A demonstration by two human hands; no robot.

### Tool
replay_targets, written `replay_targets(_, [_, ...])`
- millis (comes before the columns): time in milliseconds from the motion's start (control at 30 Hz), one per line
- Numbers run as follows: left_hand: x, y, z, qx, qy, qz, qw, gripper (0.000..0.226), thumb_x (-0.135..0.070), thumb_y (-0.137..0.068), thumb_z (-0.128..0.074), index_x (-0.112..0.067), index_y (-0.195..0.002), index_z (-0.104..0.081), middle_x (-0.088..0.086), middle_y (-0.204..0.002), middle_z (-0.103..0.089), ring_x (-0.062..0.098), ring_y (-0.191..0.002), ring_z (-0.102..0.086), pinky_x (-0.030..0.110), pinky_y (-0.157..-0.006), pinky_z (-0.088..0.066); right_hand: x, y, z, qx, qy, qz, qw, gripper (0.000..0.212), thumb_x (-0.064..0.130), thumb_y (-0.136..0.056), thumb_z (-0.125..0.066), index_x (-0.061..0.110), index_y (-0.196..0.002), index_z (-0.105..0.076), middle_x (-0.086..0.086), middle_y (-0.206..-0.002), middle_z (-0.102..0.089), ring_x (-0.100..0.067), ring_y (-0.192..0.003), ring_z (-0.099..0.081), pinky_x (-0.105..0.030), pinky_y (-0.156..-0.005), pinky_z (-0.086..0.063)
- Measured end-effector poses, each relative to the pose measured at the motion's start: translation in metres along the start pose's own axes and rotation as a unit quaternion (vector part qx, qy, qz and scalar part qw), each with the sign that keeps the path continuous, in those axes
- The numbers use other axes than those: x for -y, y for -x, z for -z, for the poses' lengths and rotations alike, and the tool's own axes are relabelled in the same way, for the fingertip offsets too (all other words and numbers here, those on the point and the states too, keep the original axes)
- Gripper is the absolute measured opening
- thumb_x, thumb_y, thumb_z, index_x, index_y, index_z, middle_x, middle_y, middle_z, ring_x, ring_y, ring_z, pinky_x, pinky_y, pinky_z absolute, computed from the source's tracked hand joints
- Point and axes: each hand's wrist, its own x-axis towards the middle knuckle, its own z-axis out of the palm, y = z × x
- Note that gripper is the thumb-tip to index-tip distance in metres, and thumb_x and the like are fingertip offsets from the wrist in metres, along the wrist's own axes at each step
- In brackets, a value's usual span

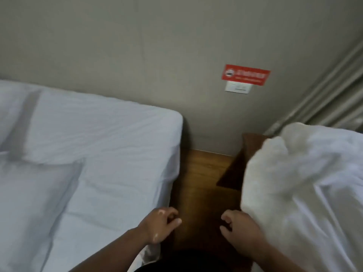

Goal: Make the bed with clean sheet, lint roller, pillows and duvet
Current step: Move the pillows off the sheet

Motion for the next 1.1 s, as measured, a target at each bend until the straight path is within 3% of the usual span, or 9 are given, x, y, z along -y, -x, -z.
replay_targets(133, [0.076, 0.032, 0.012, -0.036, 0.101, 0.094, 0.99, 0.042, -0.061, -0.093, -0.05, -0.031, -0.12, -0.063, -0.011, -0.109, -0.068, 0.005, -0.095, -0.063, 0.019, -0.087, -0.048, 0.055, -0.062, -0.009, 0.057, 0.033, 0.021, 0.998, 0.025, 0.046, -0.091, -0.063, 0.04, -0.115, -0.058, 0.021, -0.108, -0.059, 0.002, -0.099, -0.055, -0.017, -0.087, -0.046])
replay_targets(267, [0.138, 0.06, 0.021, -0.085, 0.17, 0.19, 0.963, 0.058, -0.075, -0.087, -0.044, -0.034, -0.125, -0.061, -0.011, -0.113, -0.068, 0.006, -0.101, -0.062, 0.021, -0.09, -0.047, 0.115, -0.125, -0.016, 0.108, 0.086, 0.056, 0.989, 0.032, 0.042, -0.091, -0.064, 0.034, -0.121, -0.061, 0.018, -0.111, -0.063, 0.001, -0.1, -0.057, -0.016, -0.084, -0.046])
replay_targets(367, [0.169, 0.078, 0.027, -0.126, 0.215, 0.257, 0.934, 0.054, -0.069, -0.09, -0.045, -0.032, -0.126, -0.061, -0.009, -0.114, -0.068, 0.007, -0.103, -0.061, 0.019, -0.087, -0.045, 0.164, -0.171, -0.019, 0.136, 0.131, 0.122, 0.974, 0.031, 0.041, -0.088, -0.065, 0.03, -0.117, -0.064, 0.014, -0.106, -0.066, -0.002, -0.099, -0.06, -0.017, -0.085, -0.048])
replay_targets(500, [0.196, 0.1, 0.025, -0.17, 0.287, 0.357, 0.872, 0.05, -0.062, -0.093, -0.047, -0.03, -0.13, -0.058, -0.007, -0.116, -0.068, 0.009, -0.105, -0.061, 0.019, -0.085, -0.044, 0.233, -0.235, -0.032, 0.194, 0.188, 0.199, 0.942, 0.026, 0.039, -0.087, -0.063, 0.028, -0.11, -0.064, 0.009, -0.105, -0.069, -0.009, -0.101, -0.063, -0.022, -0.087, -0.049])
replay_targets(700, [0.209, 0.121, 0.03, -0.228, 0.357, 0.516, 0.744, 0.053, -0.058, -0.096, -0.049, -0.027, -0.138, -0.051, 0.001, -0.129, -0.063, 0.017, -0.114, -0.06, 0.023, -0.091, -0.043, 0.34, -0.319, -0.059, 0.294, 0.26, 0.302, 0.869, 0.033, 0.039, -0.091, -0.062, 0.029, -0.123, -0.059, 0.009, -0.117, -0.062, -0.006, -0.102, -0.059, -0.019, -0.087, -0.047])
replay_targets(767, [0.212, 0.124, 0.032, -0.239, 0.361, 0.562, 0.705, 0.055, -0.057, -0.096, -0.05, -0.026, -0.141, -0.047, 0.002, -0.131, -0.06, 0.017, -0.117, -0.058, 0.024, -0.094, -0.042, 0.377, -0.343, -0.069, 0.303, 0.285, 0.343, 0.843, 0.038, 0.04, -0.09, -0.064, 0.029, -0.126, -0.058, 0.008, -0.116, -0.062, -0.008, -0.101, -0.06, -0.021, -0.086, -0.048])
replay_targets(900, [0.244, 0.128, 0.04, -0.238, 0.315, 0.631, 0.668, 0.076, -0.062, -0.091, -0.053, -0.026, -0.152, -0.028, 0.007, -0.144, -0.046, 0.023, -0.129, -0.049, 0.035, -0.106, -0.041, 0.462, -0.385, -0.101, 0.296, 0.313, 0.434, 0.791, 0.055, 0.044, -0.089, -0.067, 0.027, -0.138, -0.05, -0.001, -0.129, -0.058, -0.015, -0.113, -0.059, -0.025, -0.093, -0.045])
replay_targets(1100, [0.327, 0.141, 0.082, -0.315, 0.192, 0.698, 0.614, 0.121, -0.066, -0.071, -0.075, -0.032, -0.157, 0.004, 0.006, -0.161, -0.004, 0.036, -0.145, -0.016, 0.053, -0.108, -0.04, 0.573, -0.404, -0.163, 0.293, 0.246, 0.493, 0.781, 0.107, 0.052, -0.074, -0.082, 0.032, -0.157, -0.019, -0.008, -0.161, -0.02, -0.025, -0.143, -0.034, -0.032, -0.113, -0.034])
